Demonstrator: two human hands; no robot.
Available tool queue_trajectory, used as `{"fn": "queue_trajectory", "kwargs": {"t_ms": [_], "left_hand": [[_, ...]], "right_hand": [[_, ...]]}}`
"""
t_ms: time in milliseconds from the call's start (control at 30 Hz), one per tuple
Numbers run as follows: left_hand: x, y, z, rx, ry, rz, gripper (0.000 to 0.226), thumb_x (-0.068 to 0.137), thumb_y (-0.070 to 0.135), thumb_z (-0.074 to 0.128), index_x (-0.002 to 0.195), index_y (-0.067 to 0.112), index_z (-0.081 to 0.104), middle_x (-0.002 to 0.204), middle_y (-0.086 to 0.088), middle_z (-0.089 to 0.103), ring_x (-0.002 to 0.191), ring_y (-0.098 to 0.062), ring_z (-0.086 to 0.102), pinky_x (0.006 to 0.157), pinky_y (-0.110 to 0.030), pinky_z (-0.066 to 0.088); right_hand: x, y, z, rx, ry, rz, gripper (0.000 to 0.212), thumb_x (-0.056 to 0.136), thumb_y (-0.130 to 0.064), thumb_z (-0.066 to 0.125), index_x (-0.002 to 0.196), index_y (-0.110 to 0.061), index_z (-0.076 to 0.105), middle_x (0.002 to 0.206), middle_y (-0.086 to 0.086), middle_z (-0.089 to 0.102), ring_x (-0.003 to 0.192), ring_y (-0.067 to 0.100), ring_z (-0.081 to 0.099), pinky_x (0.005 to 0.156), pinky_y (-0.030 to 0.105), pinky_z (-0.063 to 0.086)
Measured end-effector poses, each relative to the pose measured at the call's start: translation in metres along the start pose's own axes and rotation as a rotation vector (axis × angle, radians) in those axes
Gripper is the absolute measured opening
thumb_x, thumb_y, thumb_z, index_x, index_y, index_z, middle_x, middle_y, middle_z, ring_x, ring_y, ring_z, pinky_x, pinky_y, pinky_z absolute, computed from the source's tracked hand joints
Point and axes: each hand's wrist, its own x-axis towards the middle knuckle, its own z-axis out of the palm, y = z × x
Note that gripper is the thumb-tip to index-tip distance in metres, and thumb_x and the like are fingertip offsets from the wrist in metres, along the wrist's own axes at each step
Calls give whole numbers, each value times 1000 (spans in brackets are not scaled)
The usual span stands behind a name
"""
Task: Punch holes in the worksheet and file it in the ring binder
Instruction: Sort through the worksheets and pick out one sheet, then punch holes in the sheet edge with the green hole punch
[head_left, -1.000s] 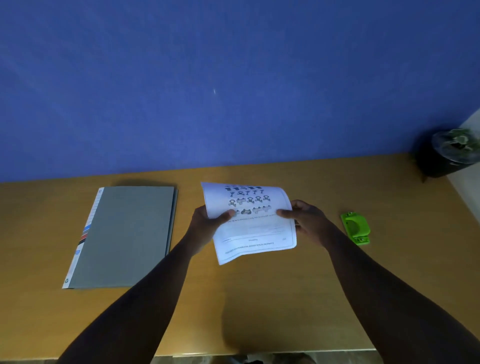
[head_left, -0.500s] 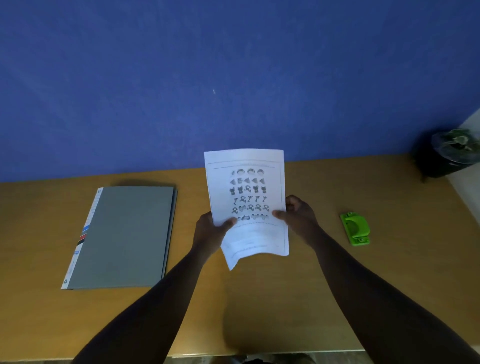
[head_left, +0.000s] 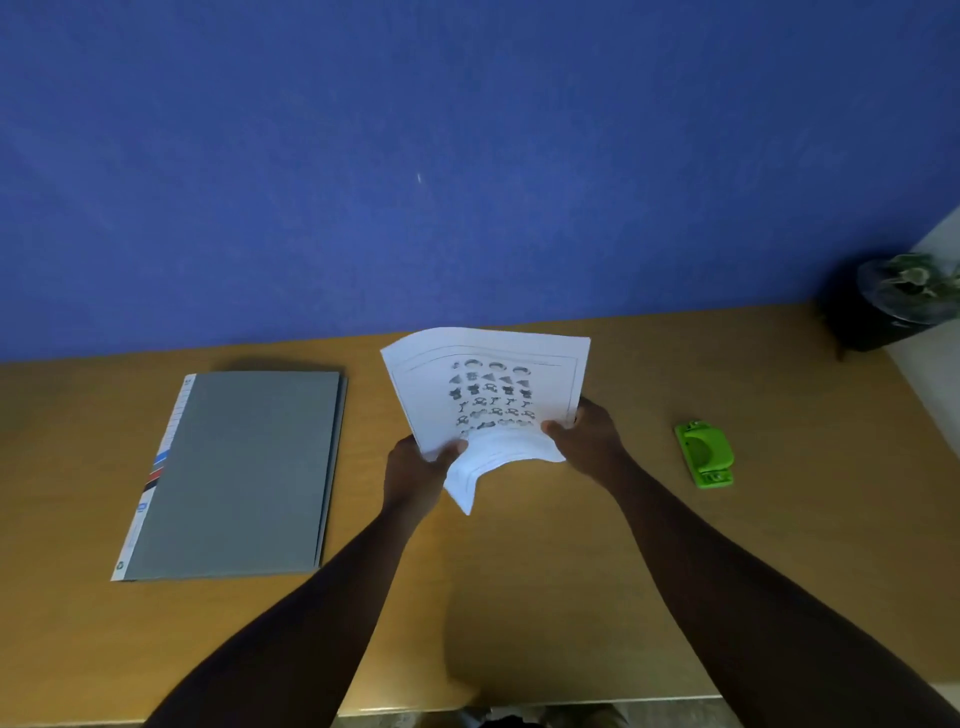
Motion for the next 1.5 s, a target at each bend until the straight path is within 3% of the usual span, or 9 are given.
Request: {"fn": "queue_trajectory", "kwargs": {"t_ms": [133,267,600,733,800,867,1167,1333,1500], "left_hand": [[1,-1,3,23,17,21,33,85,31,76,114,16,71,99,11,71,90,-7,68,74,-17,52],[6,8,12,-124,53,-28,23,85,30,76,106,21,72,97,10,75,90,-7,72,76,-24,57],[10,19,54,-206,-32,-107,13,84,31,78,94,25,73,90,7,76,81,-9,73,71,-29,60],[5,21,78,-215,-105,-135,7,84,25,78,88,26,72,84,10,75,75,-4,72,67,-23,59],[3,22,92,-215,-125,-152,7,84,24,78,89,26,72,83,11,75,73,-1,72,66,-21,59],[2,23,103,-210,-142,-161,9,85,25,78,91,23,73,83,11,74,73,0,71,62,-17,56],[-7,14,146,-170,-156,-202,19,84,29,78,100,20,73,90,10,75,80,2,70,68,-14,54],[-16,5,158,-146,-156,-186,18,85,29,77,100,21,72,89,14,73,77,7,69,64,-9,52],[-26,-8,173,-103,-153,-126,24,85,32,77,105,21,73,97,14,75,91,4,69,74,-11,53]], "right_hand": [[2,1,-3,-60,-23,8,32,91,-17,60,122,-12,59,95,6,68,76,20,64,62,23,45],[8,2,-11,12,-46,-14,38,91,-21,62,128,-17,57,117,-1,67,98,15,60,82,24,42],[21,42,-34,21,6,140,32,94,-24,57,123,-13,58,118,5,66,99,20,59,81,26,42],[21,67,-46,82,83,215,37,90,-13,52,127,-16,58,116,5,68,91,18,60,70,23,44],[21,82,-53,112,128,248,40,89,-11,52,128,-19,58,109,3,70,84,17,61,57,21,42],[22,93,-59,111,161,270,40,88,-11,54,127,-18,60,98,-1,70,78,15,61,56,22,43],[29,132,-98,59,522,266,16,85,-20,61,97,-19,71,96,2,73,89,21,66,76,24,45],[41,154,-119,-29,649,268,21,83,-15,60,100,-12,71,105,9,70,101,30,63,85,34,49],[51,168,-130,-79,626,337,28,84,-19,61,109,-10,68,114,13,63,108,34,57,91,38,47]]}}
